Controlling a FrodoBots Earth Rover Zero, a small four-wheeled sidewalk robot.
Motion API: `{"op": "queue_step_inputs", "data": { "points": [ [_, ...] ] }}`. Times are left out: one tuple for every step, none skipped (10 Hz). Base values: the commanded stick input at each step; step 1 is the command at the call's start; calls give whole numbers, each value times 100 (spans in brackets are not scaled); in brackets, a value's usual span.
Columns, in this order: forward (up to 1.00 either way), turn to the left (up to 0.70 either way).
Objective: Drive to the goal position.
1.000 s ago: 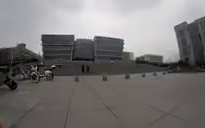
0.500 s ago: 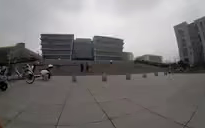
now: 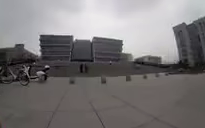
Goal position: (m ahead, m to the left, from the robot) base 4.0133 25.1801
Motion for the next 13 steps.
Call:
{"op": "queue_step_inputs", "data": {
  "points": [
    [70,-1],
    [70,-1],
    [70,-1],
    [70,-1],
    [70,-1],
    [70,-1],
    [70,-1],
    [70,-1],
    [70,-1],
    [70,-1],
    [70,-1],
    [70,-1],
    [70,-1]
  ]
}}
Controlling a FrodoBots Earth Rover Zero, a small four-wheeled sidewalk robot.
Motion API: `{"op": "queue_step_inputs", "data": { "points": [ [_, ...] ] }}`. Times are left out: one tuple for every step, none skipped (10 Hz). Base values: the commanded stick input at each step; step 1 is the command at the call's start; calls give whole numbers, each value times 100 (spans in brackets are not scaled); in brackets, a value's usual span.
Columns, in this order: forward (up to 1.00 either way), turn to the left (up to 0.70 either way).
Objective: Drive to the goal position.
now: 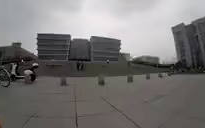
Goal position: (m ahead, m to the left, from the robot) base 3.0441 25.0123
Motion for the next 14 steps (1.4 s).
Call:
{"op": "queue_step_inputs", "data": {
  "points": [
    [70,-1],
    [70,-1],
    [70,-1],
    [70,-1],
    [70,5],
    [70,32],
    [70,34],
    [70,34],
    [70,9],
    [70,-1],
    [70,-1],
    [70,-1],
    [70,-1],
    [70,-1]
  ]
}}
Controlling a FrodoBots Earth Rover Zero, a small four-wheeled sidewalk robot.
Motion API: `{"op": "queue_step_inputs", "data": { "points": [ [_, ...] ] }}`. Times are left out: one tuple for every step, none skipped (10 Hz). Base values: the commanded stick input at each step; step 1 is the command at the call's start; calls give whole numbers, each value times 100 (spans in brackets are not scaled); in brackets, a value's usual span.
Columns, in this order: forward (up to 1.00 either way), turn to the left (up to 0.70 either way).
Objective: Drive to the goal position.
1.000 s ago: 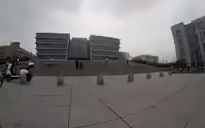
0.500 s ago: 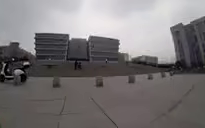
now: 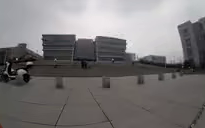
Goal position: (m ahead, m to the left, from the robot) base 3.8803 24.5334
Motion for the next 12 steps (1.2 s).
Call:
{"op": "queue_step_inputs", "data": {
  "points": [
    [70,-1],
    [70,-1],
    [70,-1],
    [70,-1],
    [70,-1],
    [70,-1],
    [70,-1],
    [70,-1],
    [70,-1],
    [70,-1],
    [70,-1],
    [70,9]
  ]
}}
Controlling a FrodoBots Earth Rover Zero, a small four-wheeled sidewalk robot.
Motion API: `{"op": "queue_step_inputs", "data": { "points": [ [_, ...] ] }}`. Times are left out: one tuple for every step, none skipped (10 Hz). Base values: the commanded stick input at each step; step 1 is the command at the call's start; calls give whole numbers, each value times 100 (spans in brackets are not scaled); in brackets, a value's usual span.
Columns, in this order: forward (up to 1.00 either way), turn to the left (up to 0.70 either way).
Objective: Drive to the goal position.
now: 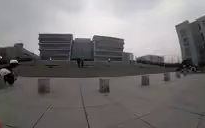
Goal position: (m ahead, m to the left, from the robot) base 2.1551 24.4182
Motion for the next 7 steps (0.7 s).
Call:
{"op": "queue_step_inputs", "data": {
  "points": [
    [70,26],
    [70,34],
    [70,34],
    [70,-1],
    [70,-1],
    [70,-1],
    [70,-1]
  ]
}}
